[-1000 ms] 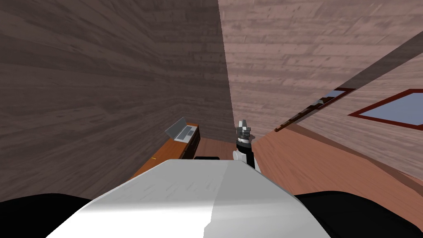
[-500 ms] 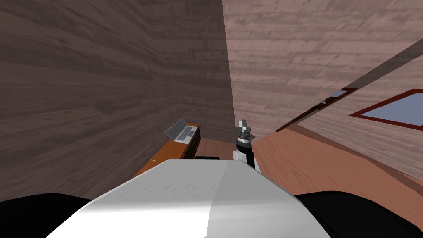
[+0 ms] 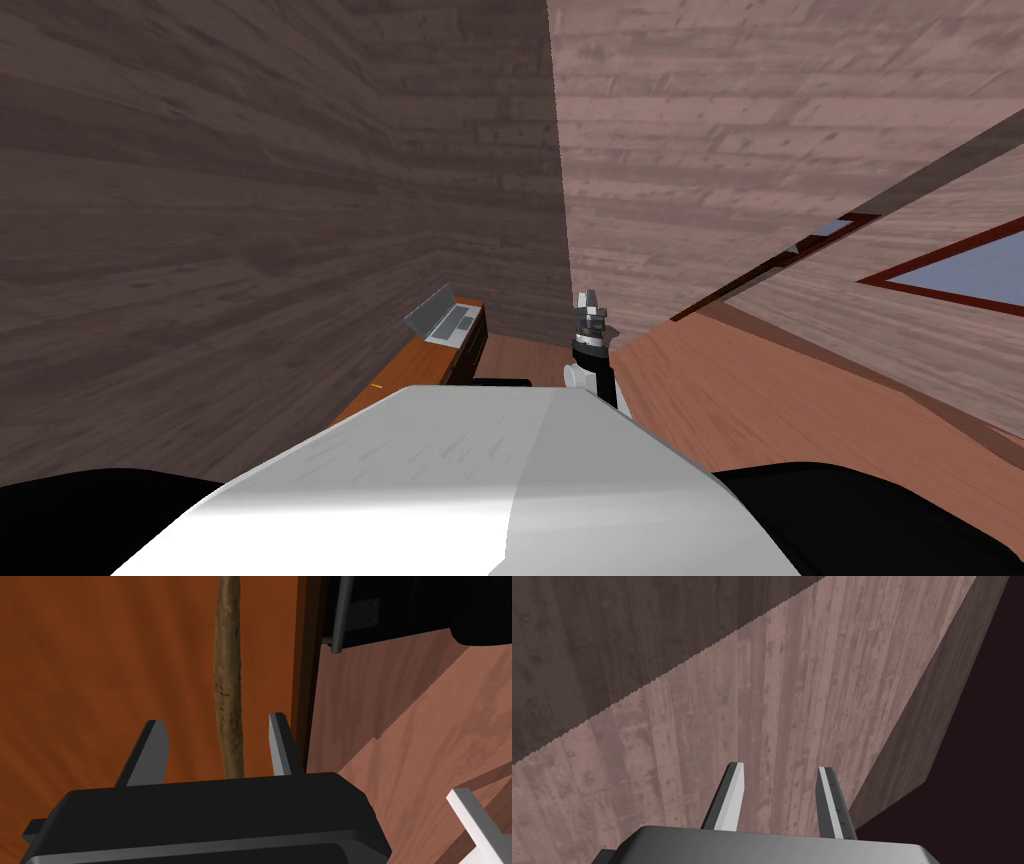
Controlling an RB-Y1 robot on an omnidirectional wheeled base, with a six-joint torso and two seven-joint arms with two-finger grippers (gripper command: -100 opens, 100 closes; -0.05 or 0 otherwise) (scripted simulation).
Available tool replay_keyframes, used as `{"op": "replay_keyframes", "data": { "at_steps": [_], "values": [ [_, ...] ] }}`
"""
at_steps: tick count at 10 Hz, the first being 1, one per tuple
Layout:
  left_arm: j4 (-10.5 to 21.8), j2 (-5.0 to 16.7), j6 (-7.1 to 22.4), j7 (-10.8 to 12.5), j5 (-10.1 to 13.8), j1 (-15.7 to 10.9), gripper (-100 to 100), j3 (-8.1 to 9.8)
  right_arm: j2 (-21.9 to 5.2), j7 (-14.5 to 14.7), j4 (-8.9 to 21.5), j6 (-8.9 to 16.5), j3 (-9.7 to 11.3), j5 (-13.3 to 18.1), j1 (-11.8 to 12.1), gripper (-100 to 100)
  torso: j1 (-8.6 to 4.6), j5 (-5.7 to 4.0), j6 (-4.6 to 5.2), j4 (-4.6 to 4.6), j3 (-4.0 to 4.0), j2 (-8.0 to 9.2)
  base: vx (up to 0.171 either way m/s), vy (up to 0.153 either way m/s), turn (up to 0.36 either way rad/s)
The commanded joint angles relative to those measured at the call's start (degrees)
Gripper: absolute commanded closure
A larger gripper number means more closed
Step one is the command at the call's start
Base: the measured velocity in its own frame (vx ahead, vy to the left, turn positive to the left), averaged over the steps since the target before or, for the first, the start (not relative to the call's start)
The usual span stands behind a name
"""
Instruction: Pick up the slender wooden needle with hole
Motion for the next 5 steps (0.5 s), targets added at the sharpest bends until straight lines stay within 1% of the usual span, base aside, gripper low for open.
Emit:
{"op": "replay_keyframes", "data": {
  "at_steps": [1, 4, 5],
  "values": [
    [0.0, 0.0, 0.0, 0.0, 0.0, 0.0, 100, 0.0, 0.0, 0.0, 0.0, 0.0, 0.0, 0.0, 0.0, 0, 0.0, 0.0, 0.0, 0.0, 0.0, 0.0, 0.0, 0.0, 0.0],
    [0.0, -0.1, 0.1, 0.0, 0.0, 0.0, 100, -0.03, 0.0, 0.0, 0.0, 0.0, 0.0, 0.0, 0.0, 0, 0.07, 0.01, 0.03, 0.02, 0.02, 0.01, 0.0, 0.0, 0.0],
    [0.0, -0.1, 0.1, 0.0, 0.0, 0.0, 0, -0.03, 0.0, 0.0, 0.0, 0.0, 0.0, 0.0, 0.0, 0, 0.08, 0.01, 0.03, 0.02, 0.02, 0.01, 0.0, 0.0, 0.0]
  ]
}}
